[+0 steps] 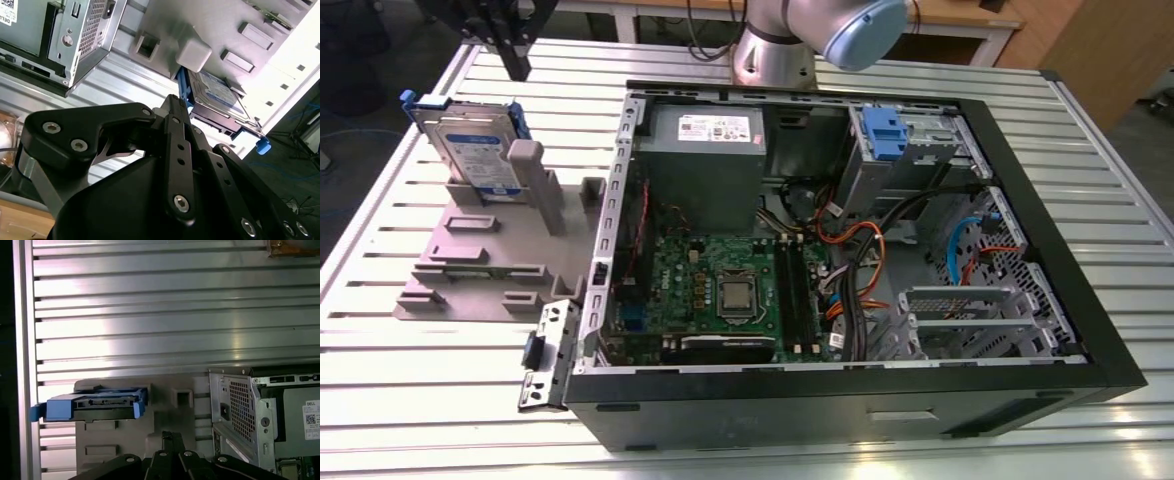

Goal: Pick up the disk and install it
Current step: 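Reach for the disk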

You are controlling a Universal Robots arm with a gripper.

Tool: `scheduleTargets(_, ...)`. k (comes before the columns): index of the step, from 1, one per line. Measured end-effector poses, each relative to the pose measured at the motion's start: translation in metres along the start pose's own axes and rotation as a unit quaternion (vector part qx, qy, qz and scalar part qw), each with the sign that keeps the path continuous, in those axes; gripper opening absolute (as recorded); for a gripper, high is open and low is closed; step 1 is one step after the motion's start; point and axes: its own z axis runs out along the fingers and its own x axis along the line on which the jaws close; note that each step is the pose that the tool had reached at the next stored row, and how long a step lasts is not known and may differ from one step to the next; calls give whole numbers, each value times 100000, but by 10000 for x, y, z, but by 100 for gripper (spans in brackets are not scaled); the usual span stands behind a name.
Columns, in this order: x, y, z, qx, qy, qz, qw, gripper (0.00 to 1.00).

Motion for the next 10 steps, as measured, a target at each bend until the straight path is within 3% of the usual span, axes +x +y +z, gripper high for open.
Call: scheduleTargets(10, 111, 76, 13, -4, -3, 3, 100000, 11)
